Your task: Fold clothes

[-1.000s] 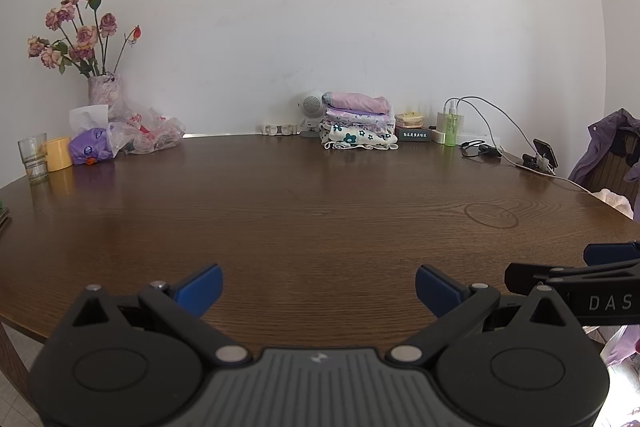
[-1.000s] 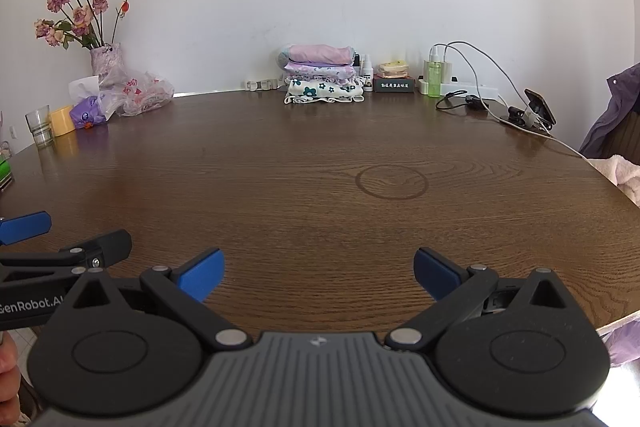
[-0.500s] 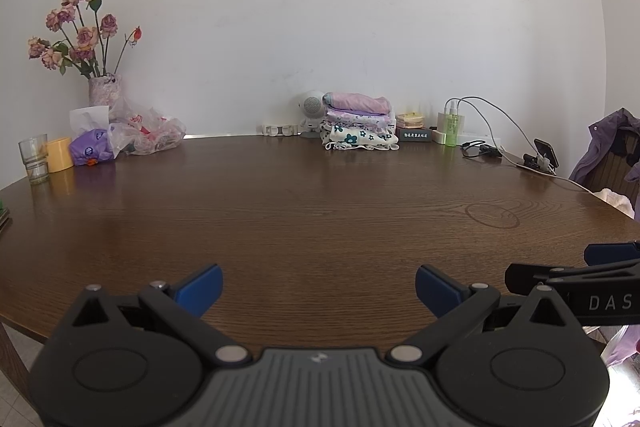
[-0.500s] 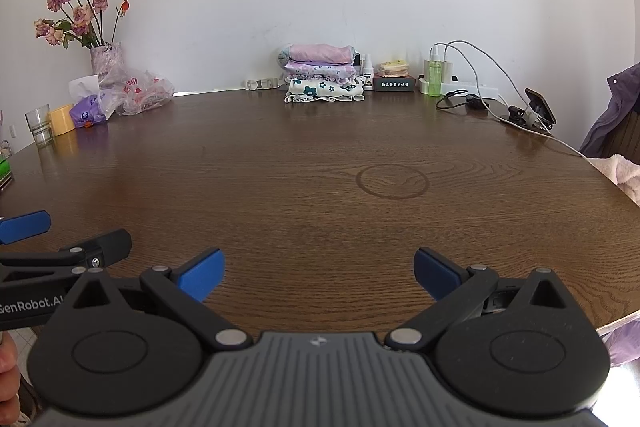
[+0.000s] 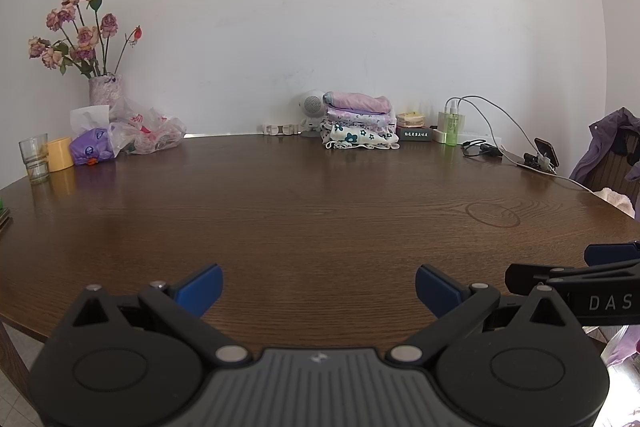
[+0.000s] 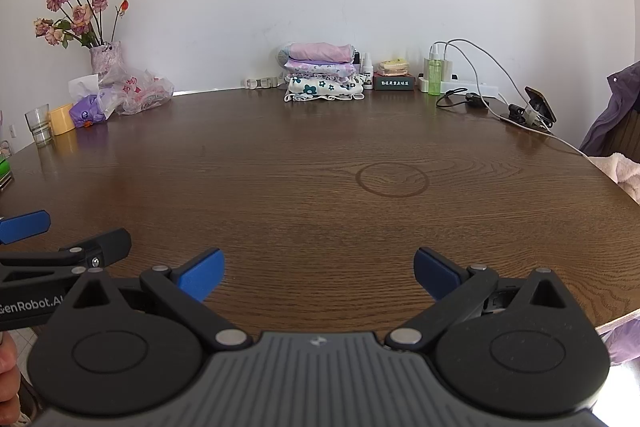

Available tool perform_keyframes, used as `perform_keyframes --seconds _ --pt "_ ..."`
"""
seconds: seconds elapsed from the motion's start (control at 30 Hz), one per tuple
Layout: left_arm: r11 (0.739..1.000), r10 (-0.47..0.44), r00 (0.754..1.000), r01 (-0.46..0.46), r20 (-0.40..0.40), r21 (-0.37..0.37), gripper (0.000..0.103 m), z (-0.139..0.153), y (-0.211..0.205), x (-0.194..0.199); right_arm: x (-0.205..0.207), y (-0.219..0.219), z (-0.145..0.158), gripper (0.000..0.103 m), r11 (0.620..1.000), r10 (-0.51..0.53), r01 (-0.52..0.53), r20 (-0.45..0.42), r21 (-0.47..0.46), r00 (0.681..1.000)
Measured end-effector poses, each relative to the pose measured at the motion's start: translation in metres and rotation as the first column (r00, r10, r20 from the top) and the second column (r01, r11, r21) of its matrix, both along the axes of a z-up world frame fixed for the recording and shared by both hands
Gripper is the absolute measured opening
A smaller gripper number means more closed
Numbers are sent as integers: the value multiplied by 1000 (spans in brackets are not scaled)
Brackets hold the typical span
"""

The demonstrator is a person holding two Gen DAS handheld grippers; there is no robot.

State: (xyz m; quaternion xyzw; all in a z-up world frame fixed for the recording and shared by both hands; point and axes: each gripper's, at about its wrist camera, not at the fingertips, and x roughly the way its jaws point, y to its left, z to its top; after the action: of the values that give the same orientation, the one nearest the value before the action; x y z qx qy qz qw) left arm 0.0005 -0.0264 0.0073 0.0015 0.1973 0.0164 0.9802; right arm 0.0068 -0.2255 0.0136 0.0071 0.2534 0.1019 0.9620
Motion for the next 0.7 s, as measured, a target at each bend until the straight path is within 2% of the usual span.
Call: perform_keyframes --seconds 0.7 --pt "1000 -1 1000 1 -5 -4 103 -1 1 0 0 1 0 103 1000 -1 1 -3 -1 1000"
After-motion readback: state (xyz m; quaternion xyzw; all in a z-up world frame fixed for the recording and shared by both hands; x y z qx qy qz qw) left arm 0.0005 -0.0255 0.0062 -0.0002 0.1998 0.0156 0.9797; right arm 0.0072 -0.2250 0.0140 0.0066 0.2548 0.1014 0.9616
